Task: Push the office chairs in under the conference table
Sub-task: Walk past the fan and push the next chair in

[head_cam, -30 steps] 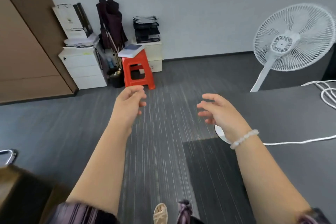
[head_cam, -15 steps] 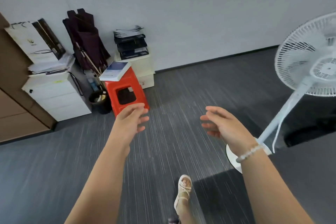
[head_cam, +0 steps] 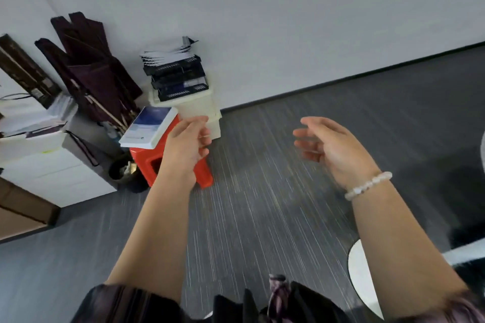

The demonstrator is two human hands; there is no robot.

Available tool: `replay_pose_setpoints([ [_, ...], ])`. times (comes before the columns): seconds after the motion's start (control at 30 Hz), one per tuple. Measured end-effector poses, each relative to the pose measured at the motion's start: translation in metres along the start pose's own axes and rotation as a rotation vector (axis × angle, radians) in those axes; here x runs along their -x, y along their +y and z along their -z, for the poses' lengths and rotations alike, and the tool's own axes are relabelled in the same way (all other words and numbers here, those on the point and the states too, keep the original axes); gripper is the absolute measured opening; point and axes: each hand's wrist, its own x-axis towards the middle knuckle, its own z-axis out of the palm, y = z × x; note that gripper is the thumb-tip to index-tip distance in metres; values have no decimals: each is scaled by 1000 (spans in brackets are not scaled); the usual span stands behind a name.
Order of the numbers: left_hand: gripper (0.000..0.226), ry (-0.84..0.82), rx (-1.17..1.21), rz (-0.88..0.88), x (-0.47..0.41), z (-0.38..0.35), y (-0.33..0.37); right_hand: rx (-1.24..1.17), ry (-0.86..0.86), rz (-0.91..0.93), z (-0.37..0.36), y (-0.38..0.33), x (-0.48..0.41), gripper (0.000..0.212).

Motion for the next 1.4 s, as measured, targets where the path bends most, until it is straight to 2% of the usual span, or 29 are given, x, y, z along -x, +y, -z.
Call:
replay_pose_setpoints([
  [0.27, 6, -179, -21, 81, -177, -169, 12, -102, 363, -33, 88, -20, -155, 23],
  [0.47, 9, -471, -134, -62, -293, -347, 61, -68, 632, 32, 151, -68, -283, 23],
  [0.53, 14, -614, -174, -118, -312, -406, 77, -74, 680, 59, 170, -87, -311, 22],
  [0.67, 17, -836, -216, -117, -327, -496, 81, -142, 785, 57, 214, -105, -338, 21],
  [0.7, 17, -920, -226, -107, -329, -535, 78, -186, 854, 70, 239, -110, -347, 22],
  [0.83, 16, -1074, -275, -75, -335, -631, 68, -360, 1056, 108, 310, -115, -382, 24],
  [0.93, 16, -1116, -285, -71, -341, -712, 67, -502, 1151, 143, 370, -130, -435, 15],
  [1.13, 14, -1043, -242, -93, -355, -871, 91, -607, 1143, 171, 496, -193, -544, 10],
  [1.3, 13, -1034, -170, -29, -335, -992, 88, -681, 1207, 193, 590, -219, -538, 14],
  [1.4, 10, -1128, -166, 17, -296, -1068, 69, -710, 1328, 232, 641, -221, -506, 15],
])
